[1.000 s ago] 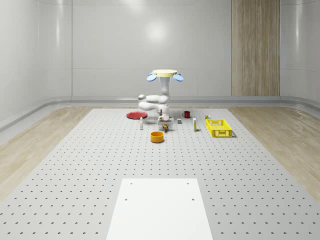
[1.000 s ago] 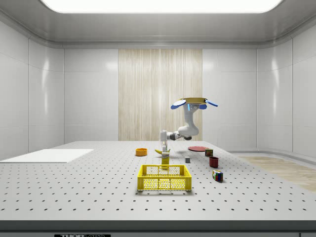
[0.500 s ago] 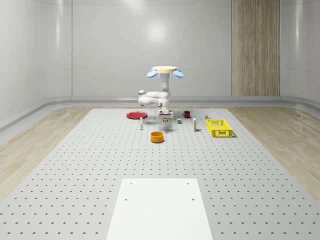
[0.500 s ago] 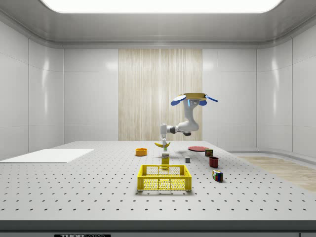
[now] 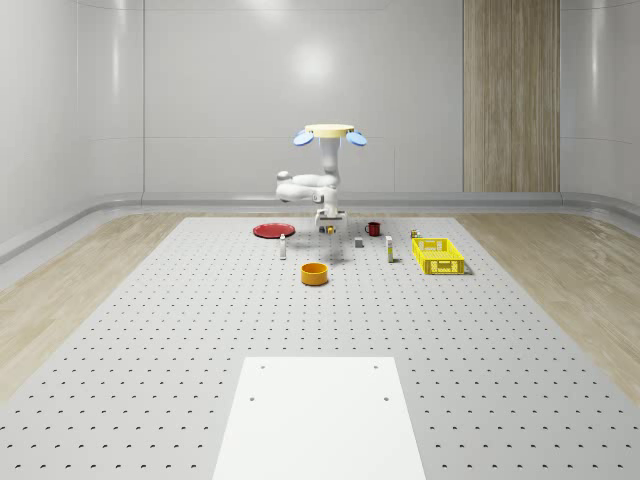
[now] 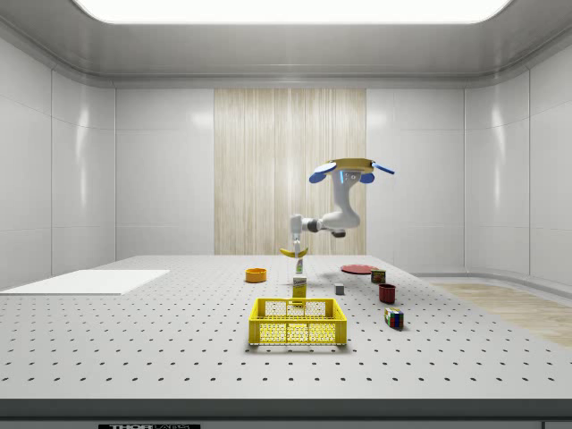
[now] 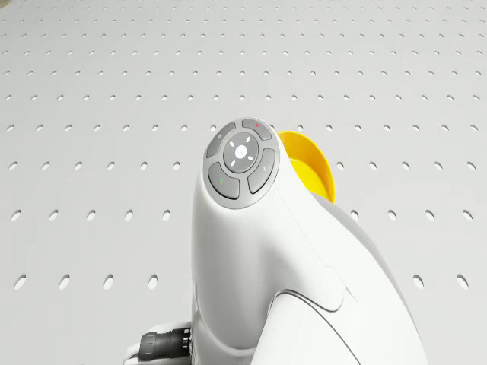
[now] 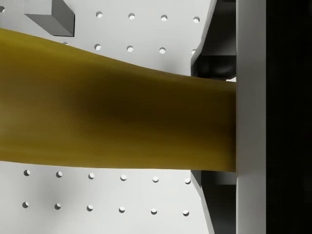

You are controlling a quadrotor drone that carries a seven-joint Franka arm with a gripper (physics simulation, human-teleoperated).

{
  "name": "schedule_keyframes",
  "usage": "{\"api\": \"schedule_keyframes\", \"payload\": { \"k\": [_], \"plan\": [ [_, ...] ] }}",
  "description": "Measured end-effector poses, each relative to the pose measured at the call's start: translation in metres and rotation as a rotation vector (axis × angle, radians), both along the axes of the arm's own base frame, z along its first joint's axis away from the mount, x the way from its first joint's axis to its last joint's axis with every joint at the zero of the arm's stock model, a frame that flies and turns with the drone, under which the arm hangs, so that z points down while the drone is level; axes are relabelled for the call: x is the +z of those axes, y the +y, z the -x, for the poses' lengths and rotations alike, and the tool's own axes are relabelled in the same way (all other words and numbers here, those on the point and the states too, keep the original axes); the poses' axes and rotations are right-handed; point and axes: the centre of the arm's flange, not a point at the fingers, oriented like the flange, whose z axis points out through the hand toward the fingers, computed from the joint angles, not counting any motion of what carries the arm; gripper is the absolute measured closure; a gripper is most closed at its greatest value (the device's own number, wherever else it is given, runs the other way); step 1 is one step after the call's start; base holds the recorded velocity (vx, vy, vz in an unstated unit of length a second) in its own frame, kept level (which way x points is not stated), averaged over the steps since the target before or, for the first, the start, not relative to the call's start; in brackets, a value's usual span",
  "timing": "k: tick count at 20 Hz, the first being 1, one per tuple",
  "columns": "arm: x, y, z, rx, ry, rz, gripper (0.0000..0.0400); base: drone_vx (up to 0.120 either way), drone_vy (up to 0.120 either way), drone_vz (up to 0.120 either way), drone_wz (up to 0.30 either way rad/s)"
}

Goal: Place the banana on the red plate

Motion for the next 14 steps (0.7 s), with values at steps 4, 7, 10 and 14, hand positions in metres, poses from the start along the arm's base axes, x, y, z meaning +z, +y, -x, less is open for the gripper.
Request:
{"api": "schedule_keyframes", "payload": {
  "k": [4,7,10,14],
  "plan": [
    [-0.0002,-0.0007,0.0,-0.015,0.0,0.0,0.0198,0.0,0.0,0.05,-0.2],
    [-0.0003,-0.0011,0.0,-0.06,0.0,0.0,0.0198,0.0,0.0,0.0,-0.3],
    [-0.0004,-0.0014,0.0,-0.124,0.0,0.0,0.0198,0.0,0.0,0.0,-0.3],
    [-0.0004,-0.0015,0.0,-0.226,0.0,0.001,0.0198,0.0,0.0,0.0,-0.3]
  ]
}}
